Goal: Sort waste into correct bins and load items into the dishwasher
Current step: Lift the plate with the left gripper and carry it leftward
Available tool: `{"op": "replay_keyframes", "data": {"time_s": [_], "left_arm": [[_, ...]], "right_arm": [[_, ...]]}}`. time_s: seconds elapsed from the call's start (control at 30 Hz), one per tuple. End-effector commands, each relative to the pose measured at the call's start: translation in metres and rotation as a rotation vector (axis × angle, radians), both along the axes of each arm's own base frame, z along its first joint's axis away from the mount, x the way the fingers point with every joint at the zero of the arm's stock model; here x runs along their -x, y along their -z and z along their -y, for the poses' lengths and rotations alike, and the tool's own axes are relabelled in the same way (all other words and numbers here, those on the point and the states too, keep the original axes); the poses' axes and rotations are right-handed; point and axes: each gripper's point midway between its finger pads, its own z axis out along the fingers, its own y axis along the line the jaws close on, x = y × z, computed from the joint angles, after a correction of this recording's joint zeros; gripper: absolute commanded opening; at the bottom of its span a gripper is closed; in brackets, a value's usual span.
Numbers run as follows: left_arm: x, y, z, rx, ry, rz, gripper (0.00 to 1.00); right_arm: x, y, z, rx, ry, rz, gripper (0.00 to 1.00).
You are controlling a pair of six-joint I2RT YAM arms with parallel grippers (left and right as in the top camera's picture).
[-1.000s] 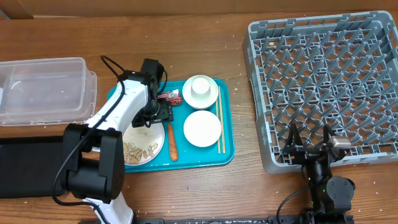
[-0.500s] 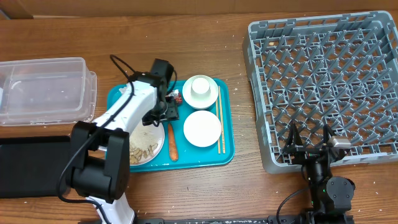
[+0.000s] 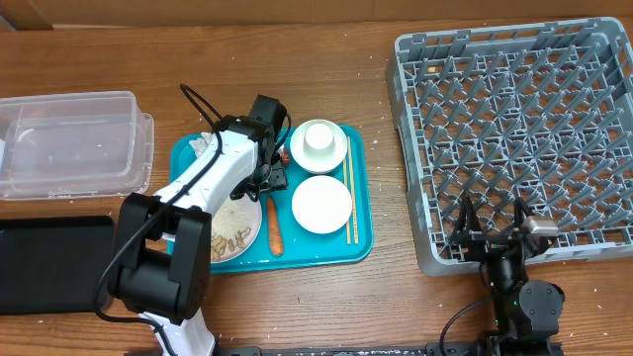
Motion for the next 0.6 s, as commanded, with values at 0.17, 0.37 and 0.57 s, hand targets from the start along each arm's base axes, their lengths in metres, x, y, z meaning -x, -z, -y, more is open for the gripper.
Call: {"op": "replay_keyframes", "data": {"time_s": [0.17, 0.37, 0.57], "left_arm": [[-0.006, 0.011, -0.007, -0.011, -0.062, 0.000, 0.66], [0.002, 0.035, -0.010, -0.035, -0.062, -0.069, 0.65], [0.002, 0.036, -0.012, -0.047, -0.062, -0.070, 0.58]], "right_arm": [[0.000, 0.002, -0.002, 0.004, -0.010, 0.003, 1.00], [0.000, 0.002, -0.002, 0.004, -0.010, 0.003, 1.00], [0.000, 0.002, -0.002, 0.004, -0.010, 0.003, 1.00]]}}
